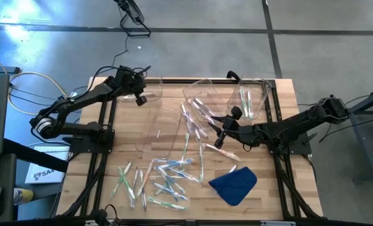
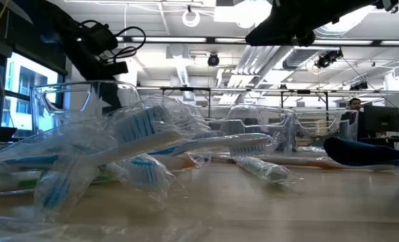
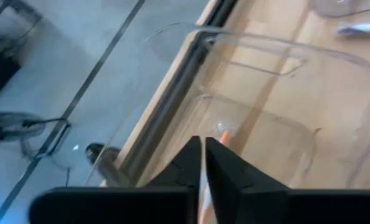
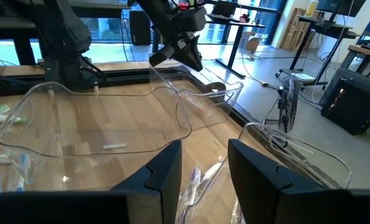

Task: Pick & Place Toothbrushes
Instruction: Put the orange toothbrush into the top left transparent bin

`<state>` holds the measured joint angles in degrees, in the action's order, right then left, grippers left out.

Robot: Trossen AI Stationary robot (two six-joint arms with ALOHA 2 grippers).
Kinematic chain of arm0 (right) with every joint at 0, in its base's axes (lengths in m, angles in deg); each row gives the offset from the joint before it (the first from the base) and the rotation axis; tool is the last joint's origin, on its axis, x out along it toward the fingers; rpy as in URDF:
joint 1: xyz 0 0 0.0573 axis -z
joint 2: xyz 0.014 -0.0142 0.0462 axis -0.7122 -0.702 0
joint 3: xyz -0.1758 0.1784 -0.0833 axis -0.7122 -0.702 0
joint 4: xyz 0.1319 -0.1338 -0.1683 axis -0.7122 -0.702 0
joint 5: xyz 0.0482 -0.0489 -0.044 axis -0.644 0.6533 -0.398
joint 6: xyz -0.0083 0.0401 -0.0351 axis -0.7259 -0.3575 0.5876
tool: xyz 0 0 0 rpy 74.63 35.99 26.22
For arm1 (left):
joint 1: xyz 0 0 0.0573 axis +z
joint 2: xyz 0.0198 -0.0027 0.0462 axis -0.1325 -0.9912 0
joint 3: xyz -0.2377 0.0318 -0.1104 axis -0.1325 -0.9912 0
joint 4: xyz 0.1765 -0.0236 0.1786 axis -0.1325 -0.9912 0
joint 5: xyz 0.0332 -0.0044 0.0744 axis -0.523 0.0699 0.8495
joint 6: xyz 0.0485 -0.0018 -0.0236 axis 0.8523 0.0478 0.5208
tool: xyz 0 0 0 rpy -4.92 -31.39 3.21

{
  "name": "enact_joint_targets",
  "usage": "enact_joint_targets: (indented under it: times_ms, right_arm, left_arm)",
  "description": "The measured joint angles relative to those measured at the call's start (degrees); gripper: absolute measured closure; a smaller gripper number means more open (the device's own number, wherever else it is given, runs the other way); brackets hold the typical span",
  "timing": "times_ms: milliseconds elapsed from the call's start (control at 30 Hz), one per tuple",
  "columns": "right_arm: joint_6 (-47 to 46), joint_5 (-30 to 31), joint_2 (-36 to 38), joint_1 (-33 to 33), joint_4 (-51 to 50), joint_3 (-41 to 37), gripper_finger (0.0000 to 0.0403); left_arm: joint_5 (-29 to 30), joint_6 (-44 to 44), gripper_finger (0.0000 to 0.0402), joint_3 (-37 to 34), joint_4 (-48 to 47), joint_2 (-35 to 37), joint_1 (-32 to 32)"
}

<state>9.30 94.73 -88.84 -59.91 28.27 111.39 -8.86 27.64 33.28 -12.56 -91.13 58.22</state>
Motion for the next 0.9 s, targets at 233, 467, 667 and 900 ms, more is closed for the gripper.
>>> enact_joint_targets:
  times_ms: [233, 467, 667, 900]
  right_arm:
    - [0.0, 0.0, 0.0, 0.0, 0.0, 0.0, 0.0280]
    - [0.0, 0.0, 0.0, 0.0, -0.1, 0.0, 0.0280]
    - [0.0, 0.0, 0.0, 0.0, -0.4, 0.0, 0.0280]
    - [0.0, -0.1, 0.0, 0.0, -0.7, 0.0, 0.0280]
  left_arm:
    - [-3.3, 2.0, 0.0400, 0.0, -2.1, 3.0, -1.1]
    - [-10.3, 1.4, 0.0401, 0.0, -8.7, 12.0, -7.2]
    - [-10.5, 0.7, 0.0401, -0.5, -10.4, 19.5, -22.2]
    - [3.8, 0.8, 0.0401, -0.9, -4.7, 25.3, -40.1]
